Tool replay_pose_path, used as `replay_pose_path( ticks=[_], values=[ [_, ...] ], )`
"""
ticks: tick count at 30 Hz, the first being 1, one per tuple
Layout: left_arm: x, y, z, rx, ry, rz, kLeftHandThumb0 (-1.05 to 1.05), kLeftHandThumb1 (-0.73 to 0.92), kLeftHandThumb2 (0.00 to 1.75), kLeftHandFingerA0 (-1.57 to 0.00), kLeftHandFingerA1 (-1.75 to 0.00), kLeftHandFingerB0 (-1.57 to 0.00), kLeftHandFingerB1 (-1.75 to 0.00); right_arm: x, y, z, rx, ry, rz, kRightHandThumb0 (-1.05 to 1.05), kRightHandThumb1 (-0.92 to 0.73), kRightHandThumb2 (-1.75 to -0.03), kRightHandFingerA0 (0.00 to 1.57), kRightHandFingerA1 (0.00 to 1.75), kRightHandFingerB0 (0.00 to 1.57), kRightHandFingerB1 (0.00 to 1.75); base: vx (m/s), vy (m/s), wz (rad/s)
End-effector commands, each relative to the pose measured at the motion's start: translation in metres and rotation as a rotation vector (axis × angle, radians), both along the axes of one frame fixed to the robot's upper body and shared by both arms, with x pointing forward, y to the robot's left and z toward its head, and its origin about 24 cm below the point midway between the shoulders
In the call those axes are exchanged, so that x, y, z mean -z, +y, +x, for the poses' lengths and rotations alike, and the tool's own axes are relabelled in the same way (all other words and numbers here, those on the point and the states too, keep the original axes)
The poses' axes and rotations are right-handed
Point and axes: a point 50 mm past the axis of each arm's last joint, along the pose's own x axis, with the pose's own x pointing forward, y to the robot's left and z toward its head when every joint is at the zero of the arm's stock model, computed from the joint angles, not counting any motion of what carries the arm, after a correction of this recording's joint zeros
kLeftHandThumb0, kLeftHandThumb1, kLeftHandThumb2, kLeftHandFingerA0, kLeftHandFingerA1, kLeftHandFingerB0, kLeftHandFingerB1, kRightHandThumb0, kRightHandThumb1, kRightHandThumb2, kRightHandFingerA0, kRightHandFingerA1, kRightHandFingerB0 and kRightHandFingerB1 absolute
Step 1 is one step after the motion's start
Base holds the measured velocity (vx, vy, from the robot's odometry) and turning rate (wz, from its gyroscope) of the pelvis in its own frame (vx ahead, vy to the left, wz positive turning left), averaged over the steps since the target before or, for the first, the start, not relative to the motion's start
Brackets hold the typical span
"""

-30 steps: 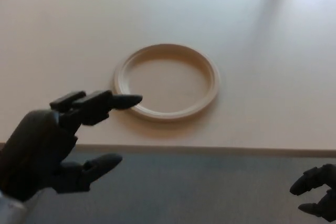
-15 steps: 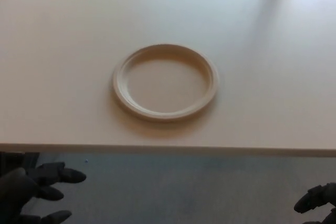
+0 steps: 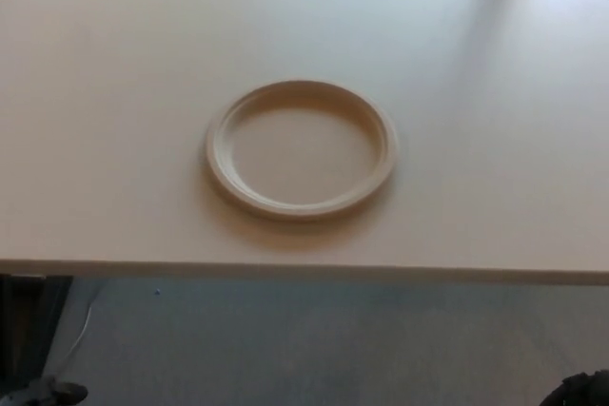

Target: A person passes a plate to the robot and the robot grabs it with its left hand and places it at the centre of the table infront of it

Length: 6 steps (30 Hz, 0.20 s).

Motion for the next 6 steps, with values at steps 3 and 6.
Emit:
replay_pose_path(
  ticks=[3,6],
  values=[
    [0.0080,0.0308,-0.0061,-0.210,0.004,0.030,-0.48,0.63,0.59,-0.50,-0.38,-0.41,-0.34,0.0054,-0.0047,-0.0125,0.053,-0.053,-0.017,-0.54,-0.63,-0.58,0.26,0.58,0.28,0.45,0.00,0.000,0.00],
    [0.0065,0.0284,0.0026,-0.208,-0.008,0.014,-0.48,0.62,0.59,-0.52,-0.39,-0.41,-0.35,0.0007,-0.0070,-0.0072,0.060,-0.073,-0.021,-0.54,-0.64,-0.58,0.27,0.58,0.27,0.45,0.00,0.000,0.00]
  ],
)
